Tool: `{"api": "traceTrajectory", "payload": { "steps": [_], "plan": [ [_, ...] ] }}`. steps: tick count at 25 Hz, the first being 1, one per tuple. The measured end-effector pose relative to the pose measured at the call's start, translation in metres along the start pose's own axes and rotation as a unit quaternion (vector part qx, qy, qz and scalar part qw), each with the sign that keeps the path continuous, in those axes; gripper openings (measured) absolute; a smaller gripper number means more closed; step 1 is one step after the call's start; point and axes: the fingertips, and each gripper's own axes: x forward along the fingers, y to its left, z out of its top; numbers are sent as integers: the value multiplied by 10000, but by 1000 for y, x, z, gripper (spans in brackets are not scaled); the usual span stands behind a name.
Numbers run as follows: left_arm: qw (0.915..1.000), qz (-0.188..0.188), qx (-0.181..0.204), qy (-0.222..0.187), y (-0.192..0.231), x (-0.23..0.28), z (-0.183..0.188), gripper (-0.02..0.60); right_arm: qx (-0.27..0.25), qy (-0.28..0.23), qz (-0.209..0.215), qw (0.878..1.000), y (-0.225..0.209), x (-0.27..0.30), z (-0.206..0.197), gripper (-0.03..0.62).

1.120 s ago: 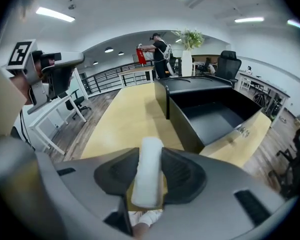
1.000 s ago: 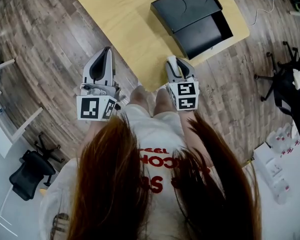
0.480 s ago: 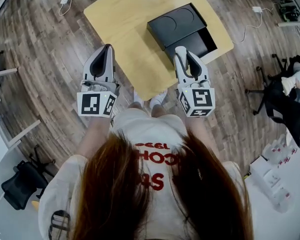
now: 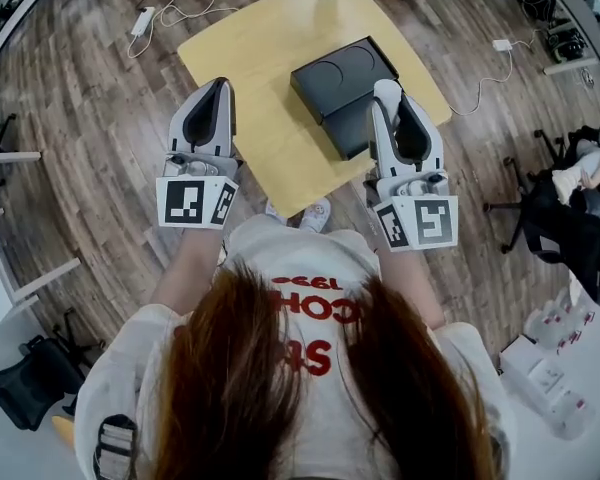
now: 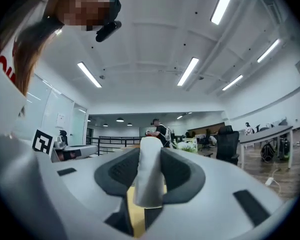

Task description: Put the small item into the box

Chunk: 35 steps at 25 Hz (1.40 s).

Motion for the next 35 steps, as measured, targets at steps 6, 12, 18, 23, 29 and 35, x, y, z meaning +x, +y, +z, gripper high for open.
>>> {"api": "traceTrajectory", "payload": {
  "steps": [6, 12, 18, 23, 29, 35],
  "plan": [
    [9999, -29, -29, -99, -4, 8, 7, 6, -191, -109, -96, 9997, -9, -5, 13, 129],
    [9996, -234, -181, -8, -22, 29, -6, 6, -100, 193, -311, 9993, -28, -15, -6, 129],
    [9981, -477, -339, 213, -49, 52, -33, 6, 515, 610, -366, 9961, -48, -20, -44, 129],
    [9969, -600, -241, 446, -60, 63, -61, 6, 766, 1073, -390, 9905, -54, -13, -90, 129],
    [9944, -606, -315, 809, -58, 60, -93, 6, 779, 1804, -434, 9795, -53, -7, -163, 129],
    [9916, -604, -297, 1109, -54, 50, -116, 6, 303, 2494, -404, 9671, -49, -1, -226, 130]
  ]
}}
